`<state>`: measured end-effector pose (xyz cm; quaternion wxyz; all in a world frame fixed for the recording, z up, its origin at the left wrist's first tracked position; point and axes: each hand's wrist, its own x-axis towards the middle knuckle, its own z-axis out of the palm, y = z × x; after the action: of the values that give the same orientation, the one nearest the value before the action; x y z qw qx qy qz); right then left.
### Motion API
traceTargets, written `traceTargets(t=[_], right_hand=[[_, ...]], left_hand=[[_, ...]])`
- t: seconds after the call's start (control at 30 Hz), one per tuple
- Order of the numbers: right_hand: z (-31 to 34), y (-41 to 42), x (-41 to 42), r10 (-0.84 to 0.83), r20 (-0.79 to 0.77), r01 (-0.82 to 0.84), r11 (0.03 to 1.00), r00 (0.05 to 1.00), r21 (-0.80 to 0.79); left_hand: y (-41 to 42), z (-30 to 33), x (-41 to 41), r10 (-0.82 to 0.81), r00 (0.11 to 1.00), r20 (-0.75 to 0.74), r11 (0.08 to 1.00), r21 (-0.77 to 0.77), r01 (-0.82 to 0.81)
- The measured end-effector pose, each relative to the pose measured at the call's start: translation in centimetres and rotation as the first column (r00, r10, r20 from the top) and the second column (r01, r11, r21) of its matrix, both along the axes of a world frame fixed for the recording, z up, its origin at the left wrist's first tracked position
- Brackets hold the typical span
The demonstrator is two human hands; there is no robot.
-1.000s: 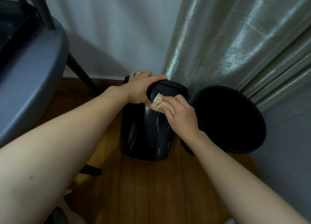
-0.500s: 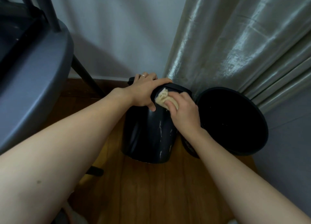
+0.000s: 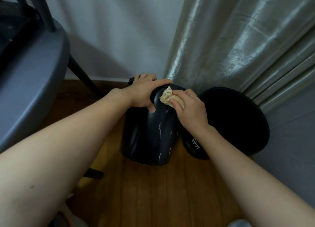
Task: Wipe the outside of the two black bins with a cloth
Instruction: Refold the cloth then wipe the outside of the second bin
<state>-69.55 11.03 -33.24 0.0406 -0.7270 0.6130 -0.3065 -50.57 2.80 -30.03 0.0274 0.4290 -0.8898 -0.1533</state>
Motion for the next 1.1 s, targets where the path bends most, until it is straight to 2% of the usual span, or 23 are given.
traceTargets(t=[0.2, 0.27, 0.43, 0.53, 0.6, 0.77, 0.83, 1.0, 1.1], right_hand=[[-2.8, 4.1, -0.4, 0.224, -0.084, -0.225, 0.974, 0.971, -0.009], [-2.3, 3.5, -0.3, 0.197, -0.094, -0.198, 0.98, 0.976, -0.005], [0.4, 0.0, 0.2, 0.005, -0.04, -0.007, 0.999, 0.999, -0.038], [0.3, 0.0, 0.2, 0.027, -0.039, -0.028, 0.999, 0.999, -0.025], [-0.7, 1.2, -0.1, 0.07, -0.051, -0.071, 0.997, 0.996, -0.022], [-3.6, 4.8, -0.5, 0.302, -0.114, -0.303, 0.953, 0.947, 0.008], [-3.3, 4.3, -0.4, 0.271, -0.109, -0.273, 0.962, 0.956, -0.002], [-1.0, 1.0, 0.3, 0.0, 0.035, 0.001, 1.0, 0.999, -0.02], [-1.3, 1.6, 0.4, 0.003, 0.063, -0.004, 1.0, 0.998, 0.008]], left_hand=[[0.0, 0.3, -0.1, -0.004, 1.0, 0.016, 1.0, -0.004, 0.004], [0.0, 0.4, 0.1, 0.007, 1.0, 0.008, 1.0, -0.001, -0.007], [0.1, 0.3, 0.2, 0.018, 1.0, 0.004, 1.0, -0.003, -0.018], [0.0, 0.3, 0.1, 0.022, 1.0, 0.012, 1.0, -0.005, -0.022], [0.0, 0.3, 0.2, 0.016, 1.0, 0.002, 1.0, -0.003, -0.016], [0.1, 0.3, 0.3, 0.014, 1.0, 0.006, 1.0, -0.014, -0.014], [0.2, 0.3, 0.3, 0.016, 1.0, 0.005, 1.0, -0.011, -0.016], [0.2, 0.3, 0.3, 0.018, 1.0, -0.004, 1.0, 0.001, -0.018], [0.2, 0.3, 0.2, 0.015, 1.0, 0.001, 1.0, 0.0, -0.015]])
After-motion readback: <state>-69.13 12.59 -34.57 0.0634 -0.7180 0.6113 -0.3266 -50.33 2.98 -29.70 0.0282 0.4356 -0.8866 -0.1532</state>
